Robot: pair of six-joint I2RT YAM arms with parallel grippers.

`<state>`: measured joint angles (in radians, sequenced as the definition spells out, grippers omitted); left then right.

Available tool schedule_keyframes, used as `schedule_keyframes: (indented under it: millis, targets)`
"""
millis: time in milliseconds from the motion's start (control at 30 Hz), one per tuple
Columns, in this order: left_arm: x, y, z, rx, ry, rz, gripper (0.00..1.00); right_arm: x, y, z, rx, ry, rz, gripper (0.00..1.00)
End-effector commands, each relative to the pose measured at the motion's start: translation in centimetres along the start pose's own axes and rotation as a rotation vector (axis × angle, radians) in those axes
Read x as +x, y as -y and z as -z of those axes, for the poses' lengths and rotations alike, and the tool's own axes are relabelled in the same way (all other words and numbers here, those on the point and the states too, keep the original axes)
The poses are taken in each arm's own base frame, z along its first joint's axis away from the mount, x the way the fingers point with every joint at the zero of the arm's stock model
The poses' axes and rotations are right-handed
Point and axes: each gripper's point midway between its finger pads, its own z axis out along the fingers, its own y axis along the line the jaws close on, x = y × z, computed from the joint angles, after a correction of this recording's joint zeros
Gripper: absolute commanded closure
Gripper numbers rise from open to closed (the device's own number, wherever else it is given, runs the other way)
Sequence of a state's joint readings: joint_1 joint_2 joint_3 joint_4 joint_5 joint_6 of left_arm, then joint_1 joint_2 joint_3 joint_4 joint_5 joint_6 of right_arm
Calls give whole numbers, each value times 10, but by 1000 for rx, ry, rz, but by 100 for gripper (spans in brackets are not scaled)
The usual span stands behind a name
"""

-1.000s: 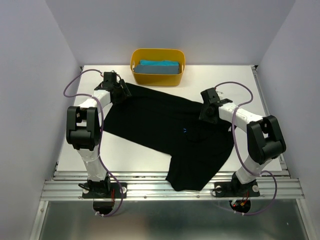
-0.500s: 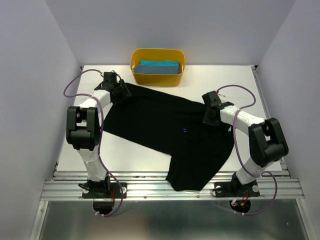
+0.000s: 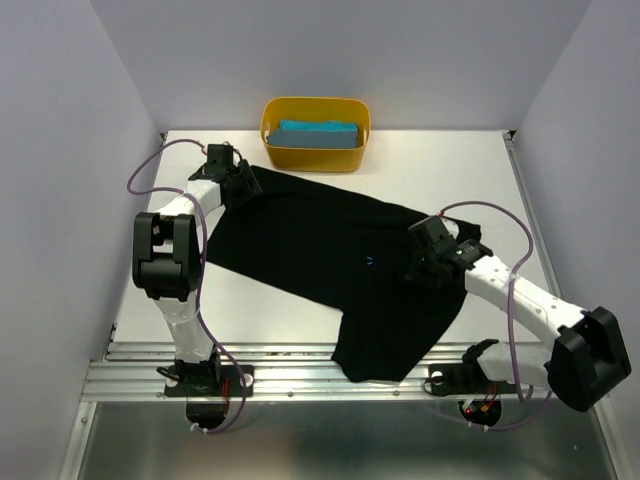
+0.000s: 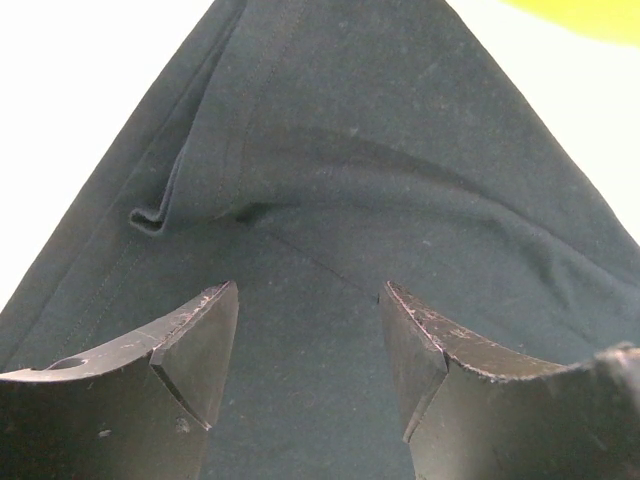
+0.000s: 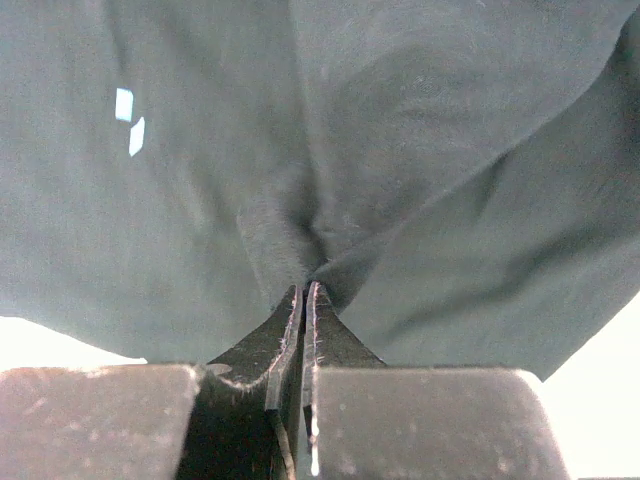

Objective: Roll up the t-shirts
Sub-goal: Fold the T-shirt at the center of the board.

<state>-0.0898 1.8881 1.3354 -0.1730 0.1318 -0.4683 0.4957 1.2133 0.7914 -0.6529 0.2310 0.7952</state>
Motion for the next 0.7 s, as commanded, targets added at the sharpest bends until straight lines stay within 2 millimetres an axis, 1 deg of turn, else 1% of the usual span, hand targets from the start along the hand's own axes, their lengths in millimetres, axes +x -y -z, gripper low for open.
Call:
schedule_keyframes:
  millis: [0, 67, 100, 167, 200, 267, 367, 400, 433, 500, 567, 667]
  targets:
    - [-18, 14, 12, 36, 36, -18, 31, 42, 6, 20, 34, -109, -28, 99]
    - [-17, 14, 12, 39, 32, -17, 31, 50, 9, 24, 54, -119, -27, 99]
    - [-17, 14, 12, 40, 30, -17, 31, 52, 16, 27, 82, -128, -30, 99]
    - [-16, 14, 13, 40, 28, -19, 31, 52, 23, 30, 118, -113, -46, 99]
    - [-16, 14, 14, 39, 30, -19, 31, 53, 30, 34, 140, -110, -47, 94]
    - [-15, 14, 14, 37, 30, -22, 31, 50, 37, 37, 163, -91, -54, 83]
    - [-16, 13, 15, 33, 27, -22, 30, 50, 43, 46, 184, -95, -47, 79]
    - [-16, 13, 15, 32, 28, -22, 30, 49, 44, 48, 185, -96, -45, 72]
    - [-17, 14, 16, 33, 29, -25, 30, 48, 45, 50, 188, -93, -41, 67]
    - [-19, 15, 15, 35, 31, -27, 28, 47, 48, 54, 199, -87, -41, 66]
    - [-19, 15, 15, 36, 31, -25, 27, 38, 45, 57, 190, -53, -39, 65]
    - [-19, 15, 15, 35, 31, -21, 27, 25, 28, 54, 146, -27, -20, 63]
